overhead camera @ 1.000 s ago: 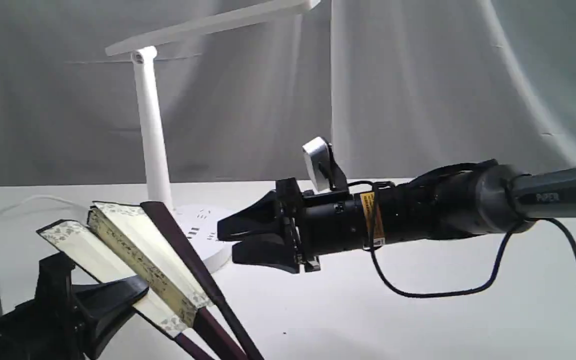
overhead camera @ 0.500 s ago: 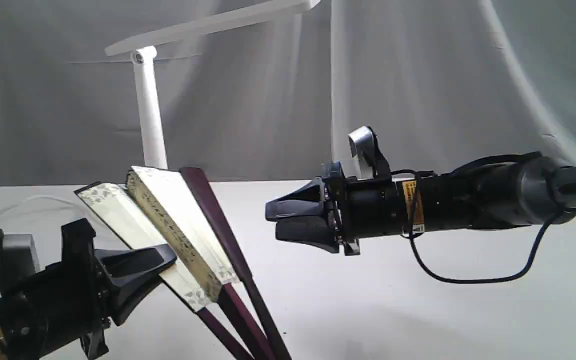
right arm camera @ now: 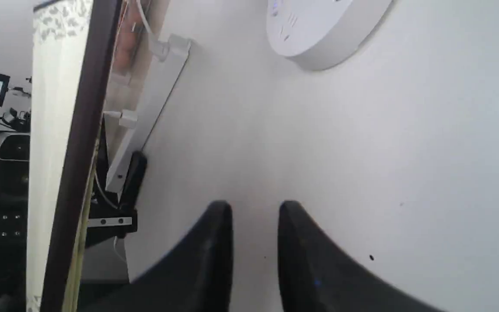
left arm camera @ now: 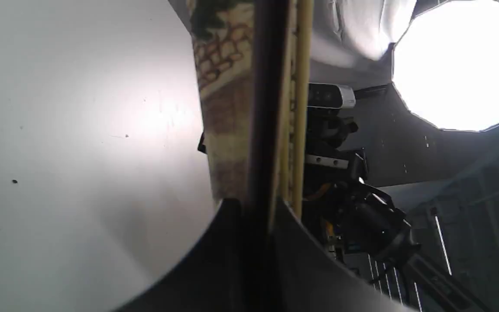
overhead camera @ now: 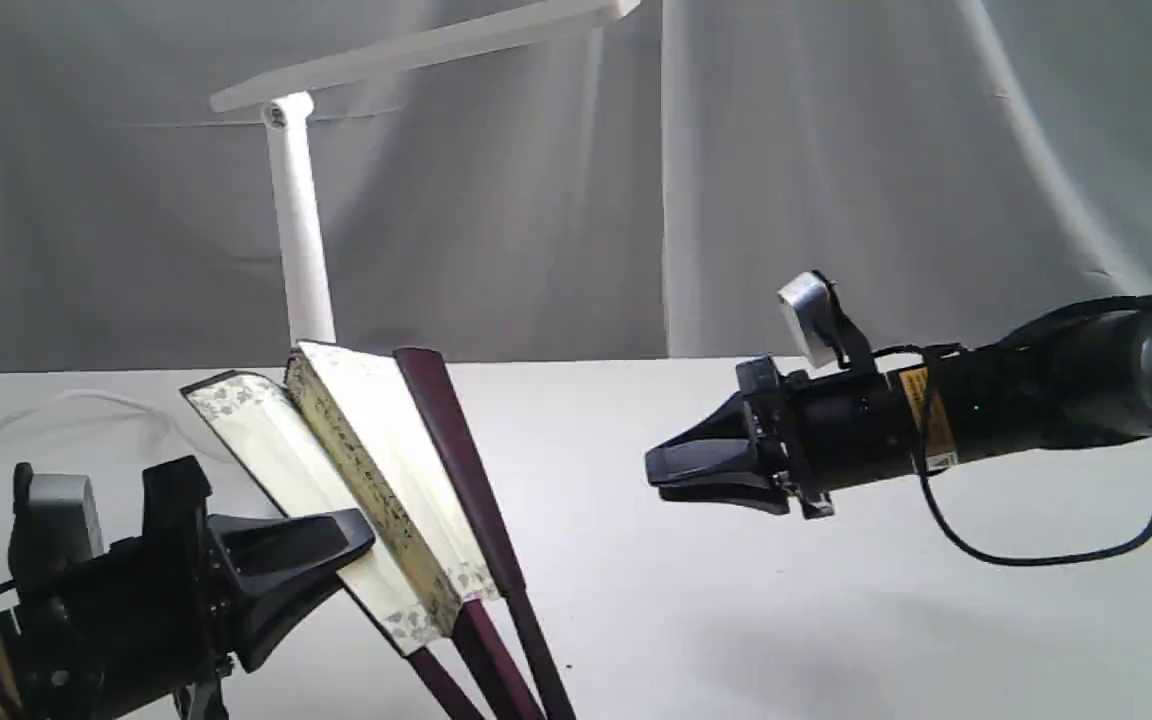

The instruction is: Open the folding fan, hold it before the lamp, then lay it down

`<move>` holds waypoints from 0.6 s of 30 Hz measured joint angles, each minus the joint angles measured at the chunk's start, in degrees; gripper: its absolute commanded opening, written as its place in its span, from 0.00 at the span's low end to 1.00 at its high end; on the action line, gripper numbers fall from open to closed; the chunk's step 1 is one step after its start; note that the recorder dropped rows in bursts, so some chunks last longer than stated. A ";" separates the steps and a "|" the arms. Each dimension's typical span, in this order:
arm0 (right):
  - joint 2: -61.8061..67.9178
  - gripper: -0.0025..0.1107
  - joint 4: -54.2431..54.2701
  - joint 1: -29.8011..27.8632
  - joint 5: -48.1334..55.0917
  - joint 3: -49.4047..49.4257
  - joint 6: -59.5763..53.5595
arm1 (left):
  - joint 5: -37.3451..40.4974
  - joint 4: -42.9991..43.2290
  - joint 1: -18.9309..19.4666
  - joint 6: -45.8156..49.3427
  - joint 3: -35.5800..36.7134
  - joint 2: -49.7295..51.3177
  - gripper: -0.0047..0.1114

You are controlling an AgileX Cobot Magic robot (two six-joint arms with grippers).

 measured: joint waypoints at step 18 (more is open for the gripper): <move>-3.64 0.19 -0.16 -1.61 39.73 -1.28 -4.52 | 0.00 1.26 0.00 0.00 -0.03 0.00 0.04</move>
